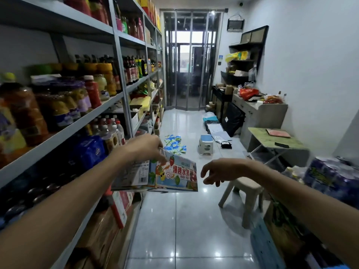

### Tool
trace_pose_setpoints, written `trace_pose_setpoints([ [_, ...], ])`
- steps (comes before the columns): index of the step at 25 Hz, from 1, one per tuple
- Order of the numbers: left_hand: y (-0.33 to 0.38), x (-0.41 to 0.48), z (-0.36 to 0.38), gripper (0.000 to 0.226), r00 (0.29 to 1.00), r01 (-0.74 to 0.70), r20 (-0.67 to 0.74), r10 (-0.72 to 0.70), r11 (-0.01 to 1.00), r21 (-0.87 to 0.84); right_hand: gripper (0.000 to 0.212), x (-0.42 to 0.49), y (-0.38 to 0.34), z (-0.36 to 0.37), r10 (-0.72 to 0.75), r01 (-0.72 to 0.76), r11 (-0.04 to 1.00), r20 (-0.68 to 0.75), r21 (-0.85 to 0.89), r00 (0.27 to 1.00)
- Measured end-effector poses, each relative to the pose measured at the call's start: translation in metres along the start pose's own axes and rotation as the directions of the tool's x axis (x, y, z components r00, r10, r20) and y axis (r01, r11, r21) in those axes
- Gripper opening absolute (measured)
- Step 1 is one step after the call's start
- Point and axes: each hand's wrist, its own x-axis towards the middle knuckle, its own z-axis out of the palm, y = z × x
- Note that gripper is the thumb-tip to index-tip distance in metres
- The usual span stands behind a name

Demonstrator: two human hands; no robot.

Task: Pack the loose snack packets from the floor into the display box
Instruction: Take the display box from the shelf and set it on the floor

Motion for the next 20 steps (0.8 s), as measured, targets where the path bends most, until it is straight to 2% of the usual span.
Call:
trace_pose_setpoints([
  [4,-0.02,0.111,-0.019,0.029,1.0,-0.011,0.022,0.012,0.999,-0.031,0.036,0.069,0.037,-0.065,0.007,-0.008,1.0,-0.11,-0.01,0.994],
  [14,-0.062,0.425,-0.01,0.025,0.997,0.036,0.074,-0.034,0.999,-0.018,0.035,0.335,0.172,-0.224,-0.021,0.019,0.998,-0.044,-0.053,0.999],
  [16,-0.068,0.481,-0.024,0.023,0.998,0.046,0.043,-0.046,0.999,-0.001,0.035,0.384,0.191,-0.275,-0.065,0.058,0.991,-0.059,-0.117,0.996],
  [18,-0.077,0.527,-0.045,0.022,0.998,0.061,-0.002,-0.061,0.998,-0.022,0.033,0.428,0.198,-0.328,-0.091,0.072,0.989,-0.142,-0.132,0.986],
  [20,-0.089,0.572,-0.064,0.031,0.996,0.064,-0.053,-0.065,0.998,-0.013,0.031,0.47,0.201,-0.375,-0.15,0.121,0.981,-0.195,-0.154,0.969],
])
